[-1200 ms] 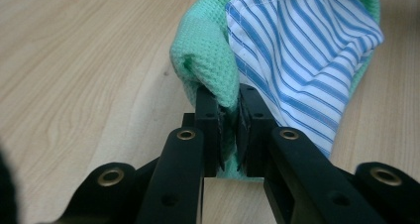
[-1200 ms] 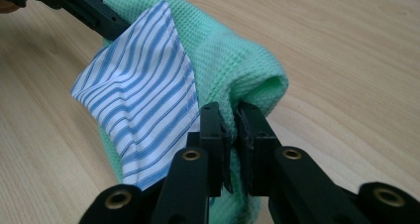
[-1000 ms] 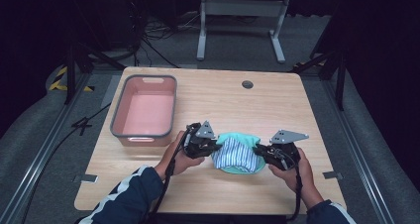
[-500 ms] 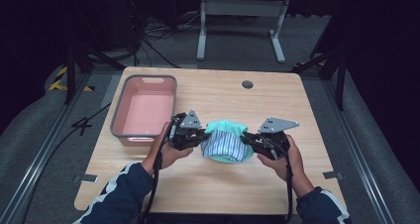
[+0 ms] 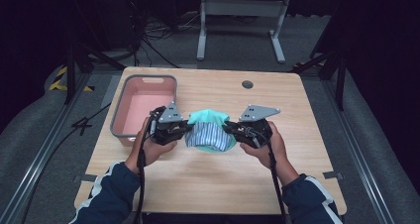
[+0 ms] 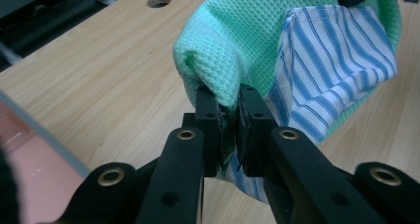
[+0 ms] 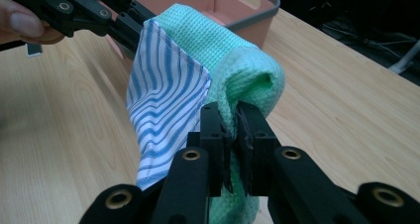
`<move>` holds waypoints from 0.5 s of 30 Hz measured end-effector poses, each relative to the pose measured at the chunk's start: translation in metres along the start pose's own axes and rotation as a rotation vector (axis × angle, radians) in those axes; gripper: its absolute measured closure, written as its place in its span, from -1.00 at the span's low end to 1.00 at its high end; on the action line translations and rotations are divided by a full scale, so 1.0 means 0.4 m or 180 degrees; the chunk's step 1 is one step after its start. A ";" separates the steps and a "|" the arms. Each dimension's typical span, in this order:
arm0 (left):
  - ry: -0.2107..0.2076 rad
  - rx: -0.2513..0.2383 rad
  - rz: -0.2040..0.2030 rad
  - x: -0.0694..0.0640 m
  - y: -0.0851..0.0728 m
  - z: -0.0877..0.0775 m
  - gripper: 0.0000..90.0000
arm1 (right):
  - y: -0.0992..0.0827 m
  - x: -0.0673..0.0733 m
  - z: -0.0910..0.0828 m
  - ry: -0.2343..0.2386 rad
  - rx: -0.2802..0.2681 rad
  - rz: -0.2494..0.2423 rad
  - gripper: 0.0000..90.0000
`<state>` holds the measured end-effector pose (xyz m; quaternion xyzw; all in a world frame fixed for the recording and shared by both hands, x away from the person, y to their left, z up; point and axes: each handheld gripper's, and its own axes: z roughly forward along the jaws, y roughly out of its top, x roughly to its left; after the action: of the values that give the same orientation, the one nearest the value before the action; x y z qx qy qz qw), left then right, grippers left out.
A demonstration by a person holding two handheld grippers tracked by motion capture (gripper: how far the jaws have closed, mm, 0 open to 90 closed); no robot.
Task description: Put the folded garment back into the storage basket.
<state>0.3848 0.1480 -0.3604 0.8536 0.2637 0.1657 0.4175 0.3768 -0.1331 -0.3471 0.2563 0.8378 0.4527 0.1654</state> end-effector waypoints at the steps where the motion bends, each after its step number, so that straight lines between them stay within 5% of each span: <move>1: 0.0016 -0.0010 -0.0004 0.006 -0.002 -0.007 0.82 | 0.005 0.002 0.005 -0.0003 -0.0005 -0.0006 0.83; 15: 0.0259 -0.0116 -0.0148 0.063 -0.030 -0.102 0.82 | 0.080 0.018 0.080 0.0084 -0.0117 -0.0071 0.83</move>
<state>0.3810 0.1945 -0.3439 0.8321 0.2972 0.1953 0.4257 0.3961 -0.0926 -0.3376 0.2379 0.8342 0.4696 0.1641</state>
